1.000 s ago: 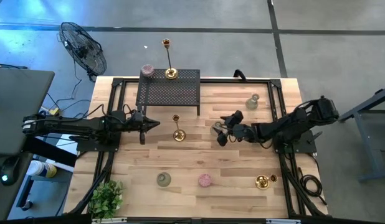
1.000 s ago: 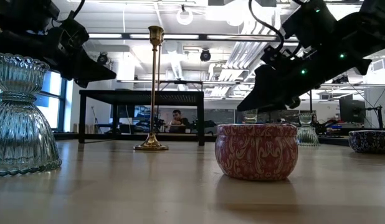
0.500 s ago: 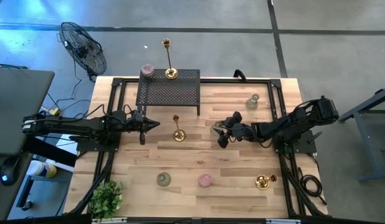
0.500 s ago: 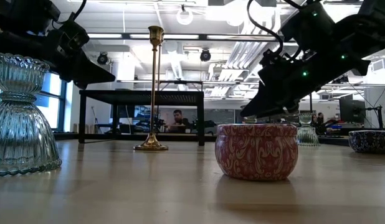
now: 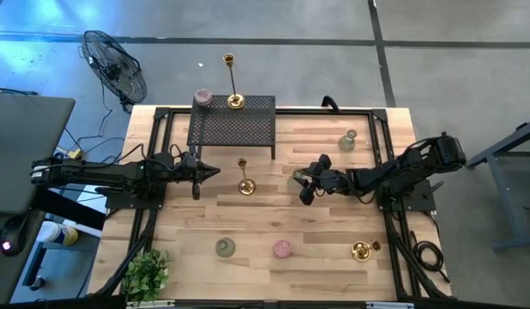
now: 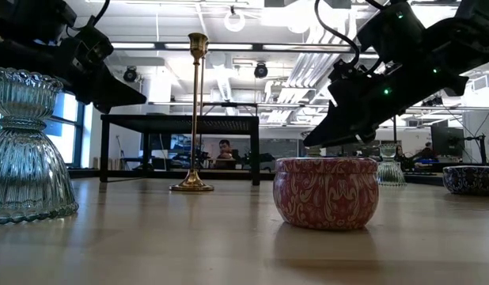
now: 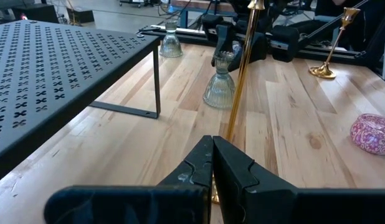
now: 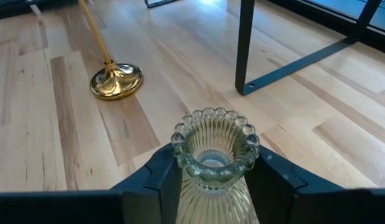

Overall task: Pick & Place candle stick holders
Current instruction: Put the middle green glass candle holder on the shelf

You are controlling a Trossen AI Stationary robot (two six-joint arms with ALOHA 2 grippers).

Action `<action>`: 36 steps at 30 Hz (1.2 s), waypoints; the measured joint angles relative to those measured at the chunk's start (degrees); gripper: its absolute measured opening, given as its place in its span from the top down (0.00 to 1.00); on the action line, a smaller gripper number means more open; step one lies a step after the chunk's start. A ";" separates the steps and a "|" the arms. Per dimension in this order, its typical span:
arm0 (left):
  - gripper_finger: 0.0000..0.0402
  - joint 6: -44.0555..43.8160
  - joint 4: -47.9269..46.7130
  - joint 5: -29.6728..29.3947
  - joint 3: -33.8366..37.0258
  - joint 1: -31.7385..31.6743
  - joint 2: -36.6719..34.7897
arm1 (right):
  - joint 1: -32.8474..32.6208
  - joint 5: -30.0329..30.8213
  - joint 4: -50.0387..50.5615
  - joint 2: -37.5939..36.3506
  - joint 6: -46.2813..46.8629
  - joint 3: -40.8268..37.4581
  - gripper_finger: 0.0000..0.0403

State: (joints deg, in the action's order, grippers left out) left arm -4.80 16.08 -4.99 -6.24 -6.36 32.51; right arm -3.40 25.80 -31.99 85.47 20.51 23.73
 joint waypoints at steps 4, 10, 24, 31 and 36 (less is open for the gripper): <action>0.99 0.01 0.00 0.00 0.00 0.01 0.00 | 0.00 -0.30 0.04 0.00 0.00 0.00 0.63; 0.99 0.00 0.02 0.00 0.00 0.00 0.00 | 0.00 -0.32 0.46 0.00 0.15 0.01 0.61; 0.99 -0.02 0.28 0.00 0.00 -0.01 -0.02 | 0.00 0.28 1.91 -0.01 0.44 0.00 0.36; 0.99 -0.02 0.04 0.00 0.00 0.01 -0.02 | 0.00 0.48 0.01 -0.02 -0.23 0.02 0.29; 0.99 -0.02 -0.02 -0.03 0.00 0.01 -0.02 | 0.71 0.61 -0.14 -0.01 -1.07 0.02 0.30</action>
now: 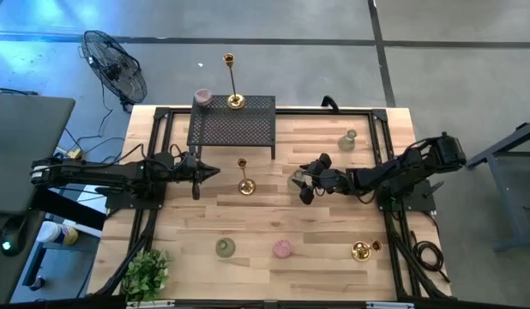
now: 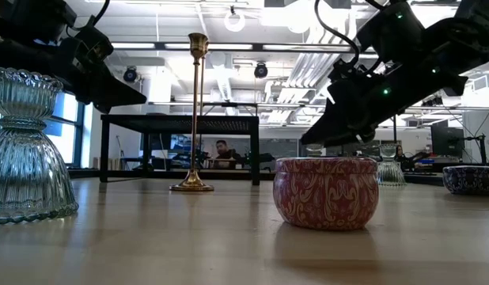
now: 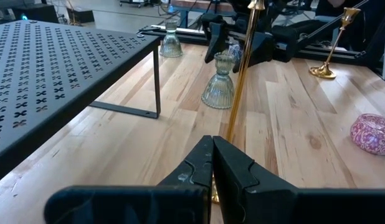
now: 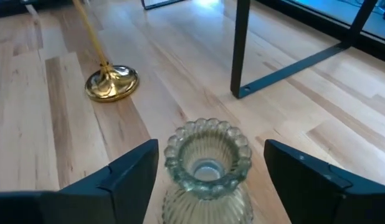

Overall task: Pick & Place candle stick holders
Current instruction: Put the middle green glass candle holder on the shelf

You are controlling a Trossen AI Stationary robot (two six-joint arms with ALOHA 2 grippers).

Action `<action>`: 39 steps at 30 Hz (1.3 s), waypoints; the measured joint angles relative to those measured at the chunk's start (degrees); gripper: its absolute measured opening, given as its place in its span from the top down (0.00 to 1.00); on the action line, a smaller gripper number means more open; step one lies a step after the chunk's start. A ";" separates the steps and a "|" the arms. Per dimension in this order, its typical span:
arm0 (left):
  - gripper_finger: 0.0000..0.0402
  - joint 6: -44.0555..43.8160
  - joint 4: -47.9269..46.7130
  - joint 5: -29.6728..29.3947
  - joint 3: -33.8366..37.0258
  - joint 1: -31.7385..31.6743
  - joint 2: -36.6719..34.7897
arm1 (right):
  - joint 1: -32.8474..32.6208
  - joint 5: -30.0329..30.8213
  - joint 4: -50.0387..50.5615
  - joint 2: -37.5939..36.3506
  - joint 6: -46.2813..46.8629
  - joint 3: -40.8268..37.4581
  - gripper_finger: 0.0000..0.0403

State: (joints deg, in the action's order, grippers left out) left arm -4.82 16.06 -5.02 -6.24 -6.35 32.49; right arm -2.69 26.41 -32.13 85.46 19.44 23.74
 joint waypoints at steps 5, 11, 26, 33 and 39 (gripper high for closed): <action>0.99 0.00 0.02 0.00 0.00 0.00 0.00 | 1.32 -1.94 -4.25 2.57 -2.05 0.01 0.33; 0.99 0.24 0.04 -0.09 0.00 -0.01 0.00 | 1.65 -3.01 -9.28 6.40 -4.90 -0.01 0.41; 0.99 0.44 0.04 -0.15 0.00 -0.02 0.00 | 1.52 -9.62 -12.17 4.11 -6.95 0.50 0.63; 0.99 0.44 0.08 -0.24 0.00 -0.02 0.00 | 1.64 -10.16 2.04 -7.80 -7.90 8.88 0.63; 0.99 0.44 0.13 -0.26 0.00 -0.02 0.00 | 7.05 -5.66 24.09 -11.68 -13.73 27.59 0.63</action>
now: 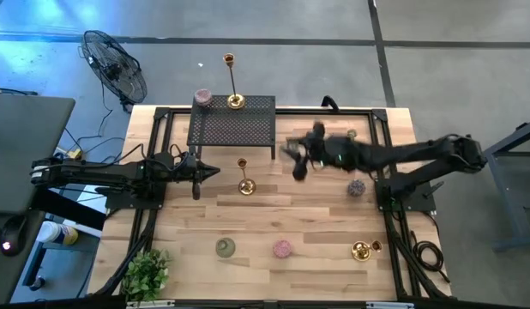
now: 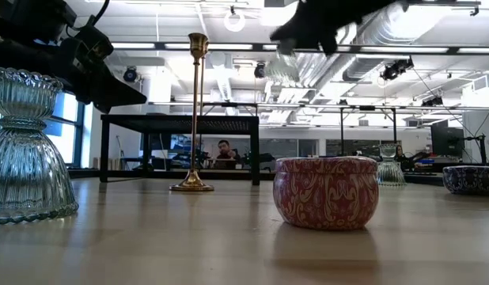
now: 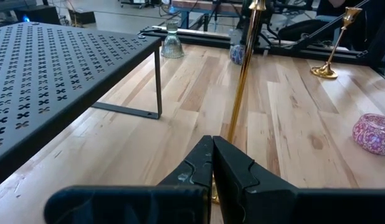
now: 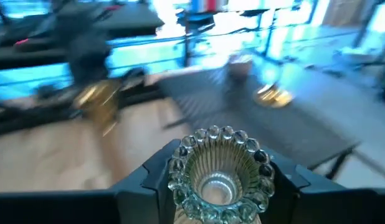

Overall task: Pick & Place candle stick holders
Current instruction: Put the middle green glass candle holder on the shelf

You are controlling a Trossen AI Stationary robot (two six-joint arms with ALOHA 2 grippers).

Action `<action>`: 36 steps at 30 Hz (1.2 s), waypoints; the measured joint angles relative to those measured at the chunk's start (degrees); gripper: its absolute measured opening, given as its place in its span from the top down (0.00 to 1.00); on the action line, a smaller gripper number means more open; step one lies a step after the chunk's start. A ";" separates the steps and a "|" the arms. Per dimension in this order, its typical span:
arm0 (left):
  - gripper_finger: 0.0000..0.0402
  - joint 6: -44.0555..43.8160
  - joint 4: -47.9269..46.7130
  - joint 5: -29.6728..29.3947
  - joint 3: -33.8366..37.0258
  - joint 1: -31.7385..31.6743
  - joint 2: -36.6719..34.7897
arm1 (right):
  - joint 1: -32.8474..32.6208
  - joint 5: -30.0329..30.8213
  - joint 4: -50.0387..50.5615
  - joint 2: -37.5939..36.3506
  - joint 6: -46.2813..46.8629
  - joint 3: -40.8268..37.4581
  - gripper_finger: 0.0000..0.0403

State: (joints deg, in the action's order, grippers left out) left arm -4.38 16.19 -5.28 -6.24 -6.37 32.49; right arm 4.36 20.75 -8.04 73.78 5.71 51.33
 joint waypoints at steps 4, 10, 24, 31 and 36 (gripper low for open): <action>0.99 0.02 0.35 0.00 0.00 0.02 0.00 | 9.98 -6.62 4.77 6.90 -1.92 12.08 0.63; 0.99 0.02 0.35 0.02 0.00 0.02 0.02 | 22.05 -19.37 12.33 22.57 -3.34 30.21 0.63; 0.99 0.00 0.35 0.05 0.00 0.02 0.01 | 28.37 -25.46 20.34 40.72 -7.65 49.88 0.63; 0.99 0.00 0.34 0.07 0.00 0.01 0.02 | 30.36 -25.22 20.98 42.15 -7.58 49.86 0.63; 0.99 0.00 0.34 0.09 0.00 0.01 0.02 | 30.54 -25.57 20.73 43.12 -7.67 49.77 0.63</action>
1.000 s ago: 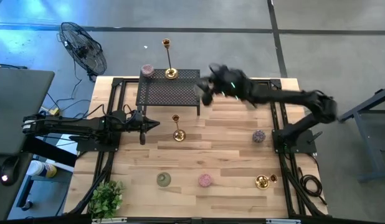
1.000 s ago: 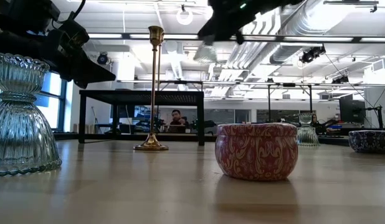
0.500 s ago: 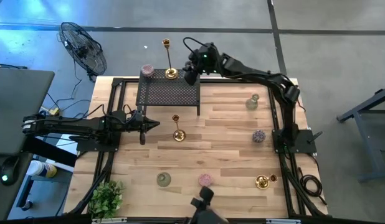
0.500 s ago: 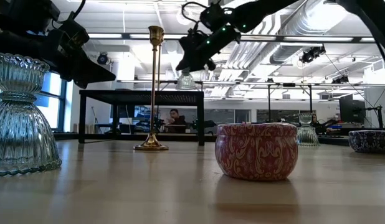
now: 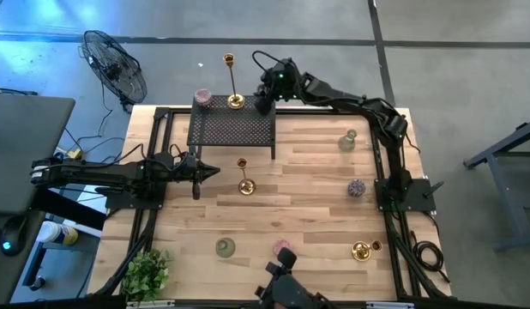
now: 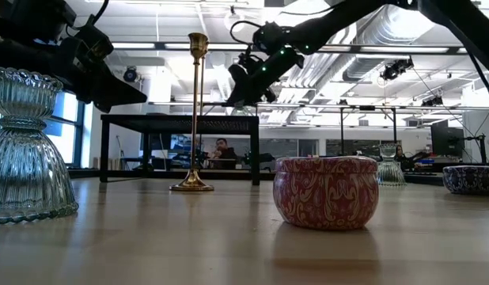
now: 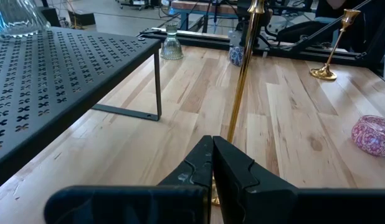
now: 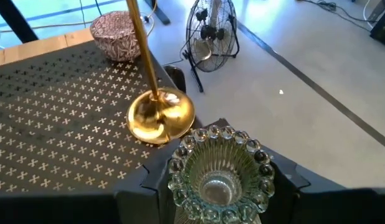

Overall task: Pick & Place candle stick holders
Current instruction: Put the middle green glass candle holder on the shelf

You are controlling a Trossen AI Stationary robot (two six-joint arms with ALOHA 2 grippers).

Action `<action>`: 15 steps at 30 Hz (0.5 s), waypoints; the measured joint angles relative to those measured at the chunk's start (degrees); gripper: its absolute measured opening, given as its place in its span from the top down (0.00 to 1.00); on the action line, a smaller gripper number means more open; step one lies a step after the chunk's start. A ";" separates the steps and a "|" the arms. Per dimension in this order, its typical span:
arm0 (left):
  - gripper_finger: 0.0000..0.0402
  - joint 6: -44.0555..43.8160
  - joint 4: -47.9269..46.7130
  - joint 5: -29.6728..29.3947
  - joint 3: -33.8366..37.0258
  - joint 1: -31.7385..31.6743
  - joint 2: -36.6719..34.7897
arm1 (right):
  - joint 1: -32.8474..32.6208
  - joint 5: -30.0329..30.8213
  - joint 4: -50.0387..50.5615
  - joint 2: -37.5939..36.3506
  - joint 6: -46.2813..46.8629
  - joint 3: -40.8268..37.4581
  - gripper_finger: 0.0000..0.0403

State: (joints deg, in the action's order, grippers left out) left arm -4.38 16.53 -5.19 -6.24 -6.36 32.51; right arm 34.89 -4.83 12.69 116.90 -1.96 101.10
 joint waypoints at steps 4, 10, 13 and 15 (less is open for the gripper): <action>0.99 0.00 0.01 0.00 0.00 0.01 0.00 | 0.05 0.28 -0.52 0.00 -0.02 -0.03 0.63; 0.99 0.00 0.01 0.00 0.00 0.00 0.00 | 0.33 0.37 -1.12 0.11 -0.02 -0.02 0.63; 0.99 0.00 0.00 0.02 0.00 0.00 -0.02 | 0.39 0.48 -1.16 0.32 -0.06 -0.01 0.62; 0.99 0.00 -0.01 0.02 0.00 0.01 0.00 | 0.39 0.59 -1.59 0.49 -0.48 0.00 0.62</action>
State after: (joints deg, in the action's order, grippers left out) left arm -4.38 16.51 -5.17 -6.24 -6.35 32.51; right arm 35.29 -4.24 11.10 117.40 -2.43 101.10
